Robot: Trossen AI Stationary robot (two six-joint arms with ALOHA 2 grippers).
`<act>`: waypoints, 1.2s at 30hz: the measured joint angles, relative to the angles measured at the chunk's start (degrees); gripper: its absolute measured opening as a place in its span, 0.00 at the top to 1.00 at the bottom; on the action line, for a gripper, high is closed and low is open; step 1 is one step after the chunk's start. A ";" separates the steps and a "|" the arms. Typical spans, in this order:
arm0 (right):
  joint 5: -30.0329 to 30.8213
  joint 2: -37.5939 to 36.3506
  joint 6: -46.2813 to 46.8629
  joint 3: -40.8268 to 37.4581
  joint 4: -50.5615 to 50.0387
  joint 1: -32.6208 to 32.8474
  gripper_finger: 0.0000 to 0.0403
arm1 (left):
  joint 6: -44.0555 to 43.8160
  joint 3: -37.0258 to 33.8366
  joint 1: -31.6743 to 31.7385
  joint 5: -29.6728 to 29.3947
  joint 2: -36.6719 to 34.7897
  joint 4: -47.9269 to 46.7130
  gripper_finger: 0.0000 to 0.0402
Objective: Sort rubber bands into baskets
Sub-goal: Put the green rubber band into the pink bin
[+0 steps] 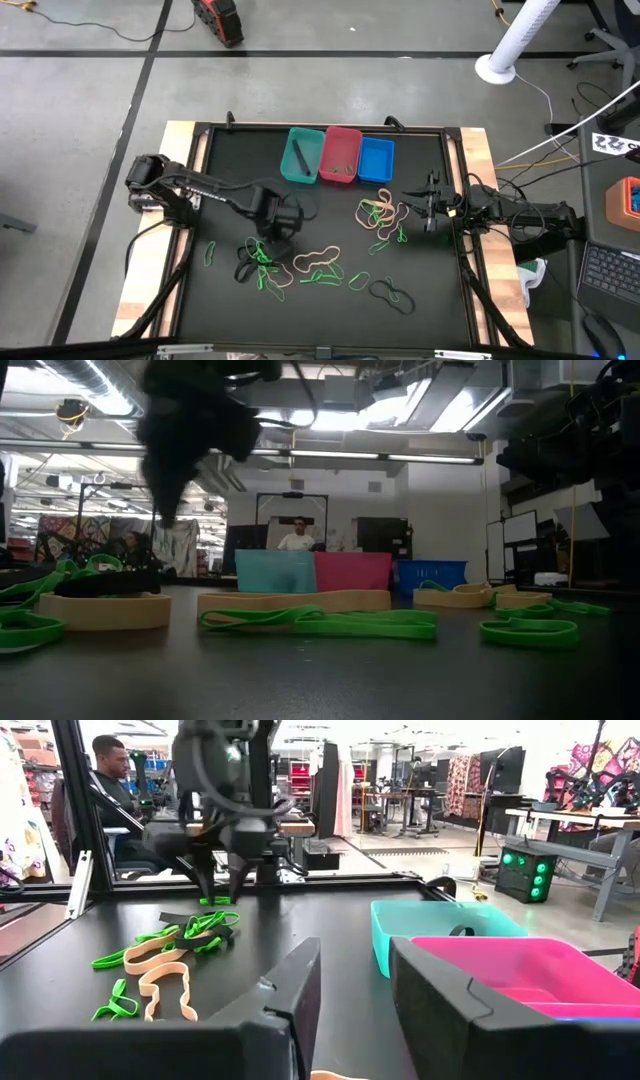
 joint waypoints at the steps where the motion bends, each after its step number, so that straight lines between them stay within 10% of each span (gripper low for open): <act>1: 0.00 0.00 0.02 0.00 0.00 0.00 0.70 | -0.06 -0.01 -0.63 0.00 0.00 -1.52 0.63; 27: 0.02 0.00 0.00 0.00 0.00 0.00 0.70 | -3.45 -11.35 -3.32 -0.02 -0.04 4.20 0.64; 36: 0.00 0.00 0.02 0.02 0.00 0.00 0.70 | -2.95 -12.55 -3.29 -0.15 -0.04 4.74 0.97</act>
